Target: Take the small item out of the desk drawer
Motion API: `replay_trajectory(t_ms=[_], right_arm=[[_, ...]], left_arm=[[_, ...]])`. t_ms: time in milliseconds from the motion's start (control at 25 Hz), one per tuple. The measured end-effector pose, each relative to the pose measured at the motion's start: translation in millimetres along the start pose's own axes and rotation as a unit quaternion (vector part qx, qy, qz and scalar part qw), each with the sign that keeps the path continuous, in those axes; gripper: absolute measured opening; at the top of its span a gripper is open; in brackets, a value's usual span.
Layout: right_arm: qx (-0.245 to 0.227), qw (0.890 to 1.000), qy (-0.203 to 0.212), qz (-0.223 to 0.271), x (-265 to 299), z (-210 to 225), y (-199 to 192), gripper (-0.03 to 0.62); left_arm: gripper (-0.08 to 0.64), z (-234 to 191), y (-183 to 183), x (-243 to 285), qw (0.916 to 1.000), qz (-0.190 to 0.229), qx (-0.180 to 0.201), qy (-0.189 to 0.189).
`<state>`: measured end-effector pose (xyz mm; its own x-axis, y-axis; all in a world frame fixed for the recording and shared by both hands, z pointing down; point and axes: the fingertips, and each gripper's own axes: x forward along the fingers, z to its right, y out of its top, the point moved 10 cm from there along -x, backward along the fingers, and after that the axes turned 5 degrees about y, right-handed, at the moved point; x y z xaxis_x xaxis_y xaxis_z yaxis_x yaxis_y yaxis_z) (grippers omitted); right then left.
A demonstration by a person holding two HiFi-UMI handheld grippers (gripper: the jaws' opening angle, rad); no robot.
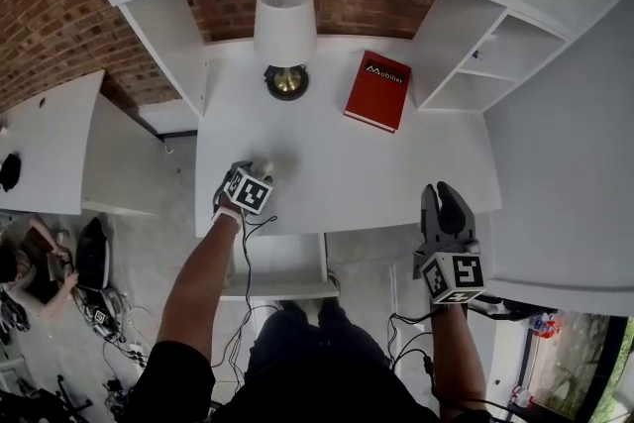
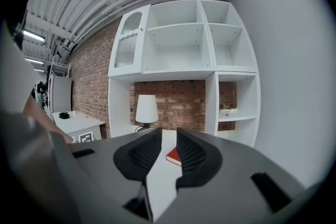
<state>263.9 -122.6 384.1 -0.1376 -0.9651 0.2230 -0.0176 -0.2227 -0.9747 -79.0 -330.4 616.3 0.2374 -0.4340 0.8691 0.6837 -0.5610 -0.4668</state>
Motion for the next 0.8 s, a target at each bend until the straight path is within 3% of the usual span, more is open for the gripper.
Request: replay_trajectory(t_ms=[200, 360, 600, 800], right_arm=[[0.002, 1.000, 0.008, 0.017, 5, -2, 8, 0.083], [0.002, 0.999, 0.018, 0.034, 8, -5, 21, 0.084], [0.003, 0.997, 0.039, 0.066, 11, -18, 45, 0.083], [0.000, 0.994, 0.059, 0.087, 12, -36, 62, 0.083]], left_arm=[[0.236, -7, 6, -41, 0.9977, 0.063, -0.005, 0.026], [0.236, -12, 15, -97, 0.9897, 0.133, -0.010, 0.051], [0.236, -21, 25, -188, 0.9663, 0.237, -0.056, 0.082], [0.236, -26, 24, -261, 0.9394, 0.312, -0.098, 0.104]])
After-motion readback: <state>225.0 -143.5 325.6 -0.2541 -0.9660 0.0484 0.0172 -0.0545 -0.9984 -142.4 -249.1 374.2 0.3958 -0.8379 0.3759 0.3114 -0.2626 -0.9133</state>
